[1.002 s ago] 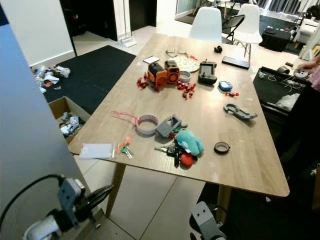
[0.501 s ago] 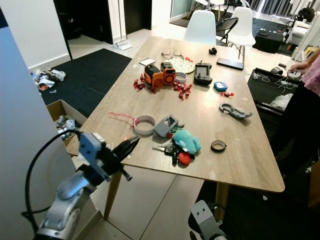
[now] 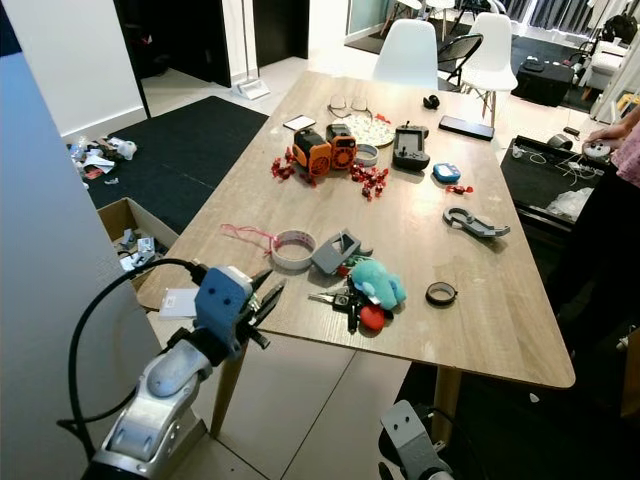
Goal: Hang keys on a hook
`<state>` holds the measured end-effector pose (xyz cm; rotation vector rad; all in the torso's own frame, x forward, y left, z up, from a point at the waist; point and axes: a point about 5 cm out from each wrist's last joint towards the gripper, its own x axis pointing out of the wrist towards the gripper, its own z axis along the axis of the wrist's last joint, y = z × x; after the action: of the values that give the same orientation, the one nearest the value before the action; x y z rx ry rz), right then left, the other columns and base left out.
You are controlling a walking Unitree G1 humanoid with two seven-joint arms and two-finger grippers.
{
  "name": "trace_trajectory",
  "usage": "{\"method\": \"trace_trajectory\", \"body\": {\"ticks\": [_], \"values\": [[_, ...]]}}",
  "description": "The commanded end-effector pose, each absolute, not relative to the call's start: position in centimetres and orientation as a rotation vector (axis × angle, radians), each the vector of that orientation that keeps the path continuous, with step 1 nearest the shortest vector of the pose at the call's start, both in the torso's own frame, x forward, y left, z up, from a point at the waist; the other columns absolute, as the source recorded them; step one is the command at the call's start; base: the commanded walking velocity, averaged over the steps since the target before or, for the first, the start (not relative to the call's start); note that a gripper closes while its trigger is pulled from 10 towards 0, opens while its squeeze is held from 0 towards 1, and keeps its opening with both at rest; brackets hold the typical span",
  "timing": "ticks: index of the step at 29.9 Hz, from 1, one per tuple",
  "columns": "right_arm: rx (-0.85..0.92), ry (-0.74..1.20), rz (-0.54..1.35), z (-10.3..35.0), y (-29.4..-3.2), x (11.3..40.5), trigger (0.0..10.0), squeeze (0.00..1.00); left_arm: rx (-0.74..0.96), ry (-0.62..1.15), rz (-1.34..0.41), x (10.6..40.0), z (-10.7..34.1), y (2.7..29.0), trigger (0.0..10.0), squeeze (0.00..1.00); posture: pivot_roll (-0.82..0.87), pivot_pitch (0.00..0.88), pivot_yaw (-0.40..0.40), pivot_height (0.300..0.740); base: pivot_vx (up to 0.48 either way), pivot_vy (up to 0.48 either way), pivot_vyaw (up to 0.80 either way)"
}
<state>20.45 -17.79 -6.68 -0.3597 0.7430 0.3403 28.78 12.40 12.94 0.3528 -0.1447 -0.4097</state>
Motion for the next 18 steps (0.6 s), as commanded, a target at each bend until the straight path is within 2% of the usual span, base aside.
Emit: {"method": "trace_trajectory", "body": {"ticks": [1, 10, 18], "values": [[-0.357, 0.765, 0.328, -7.0, -18.1, 19.9, 10.0, 0.00, 0.412, -0.096, -0.322, 29.2, 12.2, 13.3, 10.0, 0.00, 0.04, 0.073, -0.073, 0.740, 0.000, 0.000, 0.00], [-0.354, 0.764, 0.333, -7.0, -17.8, 19.9, 10.0, 0.00, 0.491, 0.021, -0.285, 29.5, 10.6, 13.6, 10.0, 0.00, 0.04, 0.078, -0.070, 0.740, 0.000, 0.000, 0.00], [-0.354, 0.762, 0.330, -7.0, -17.8, 20.0, 10.0, 0.00, 0.531, 0.012, -0.330, 29.7, 10.4, 12.5, 10.0, 0.00, 0.04, 0.086, -0.067, 0.740, 0.000, 0.000, 0.00]]}}
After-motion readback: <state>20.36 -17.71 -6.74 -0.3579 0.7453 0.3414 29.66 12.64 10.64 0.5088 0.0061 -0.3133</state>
